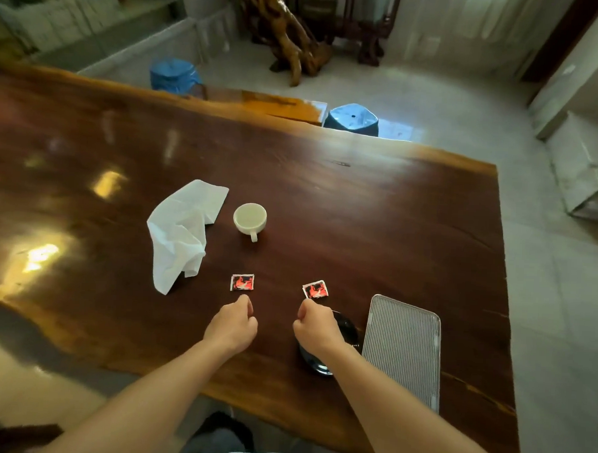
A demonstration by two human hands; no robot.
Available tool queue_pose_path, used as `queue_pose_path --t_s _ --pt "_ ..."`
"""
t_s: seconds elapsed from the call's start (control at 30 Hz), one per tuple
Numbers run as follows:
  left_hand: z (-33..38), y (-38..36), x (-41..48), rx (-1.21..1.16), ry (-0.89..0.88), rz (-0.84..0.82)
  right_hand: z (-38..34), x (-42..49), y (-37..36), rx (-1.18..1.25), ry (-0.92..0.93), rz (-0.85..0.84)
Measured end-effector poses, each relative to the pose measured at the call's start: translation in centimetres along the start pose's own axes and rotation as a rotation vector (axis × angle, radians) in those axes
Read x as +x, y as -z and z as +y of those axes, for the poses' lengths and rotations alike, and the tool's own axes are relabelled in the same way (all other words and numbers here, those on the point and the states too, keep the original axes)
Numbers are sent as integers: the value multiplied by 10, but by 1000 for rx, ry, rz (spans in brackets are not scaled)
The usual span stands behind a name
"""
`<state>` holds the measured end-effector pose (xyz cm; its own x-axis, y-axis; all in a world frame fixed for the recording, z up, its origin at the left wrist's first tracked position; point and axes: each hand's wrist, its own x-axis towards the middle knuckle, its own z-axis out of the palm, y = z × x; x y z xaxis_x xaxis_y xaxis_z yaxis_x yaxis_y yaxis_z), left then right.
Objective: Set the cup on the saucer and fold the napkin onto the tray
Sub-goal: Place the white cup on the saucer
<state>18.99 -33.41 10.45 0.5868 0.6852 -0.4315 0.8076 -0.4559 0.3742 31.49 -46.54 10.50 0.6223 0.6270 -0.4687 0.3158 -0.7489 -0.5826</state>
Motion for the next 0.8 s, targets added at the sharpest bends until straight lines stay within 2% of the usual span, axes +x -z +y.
queue_pose_path --t_s 0.33,0.8 --pt "-37 13 32 -3 34 -54 -34 38 -20 -67 13 -85" --pt "-49 54 138 21 31 -88 -81 133 -16 -123 -36 -42"
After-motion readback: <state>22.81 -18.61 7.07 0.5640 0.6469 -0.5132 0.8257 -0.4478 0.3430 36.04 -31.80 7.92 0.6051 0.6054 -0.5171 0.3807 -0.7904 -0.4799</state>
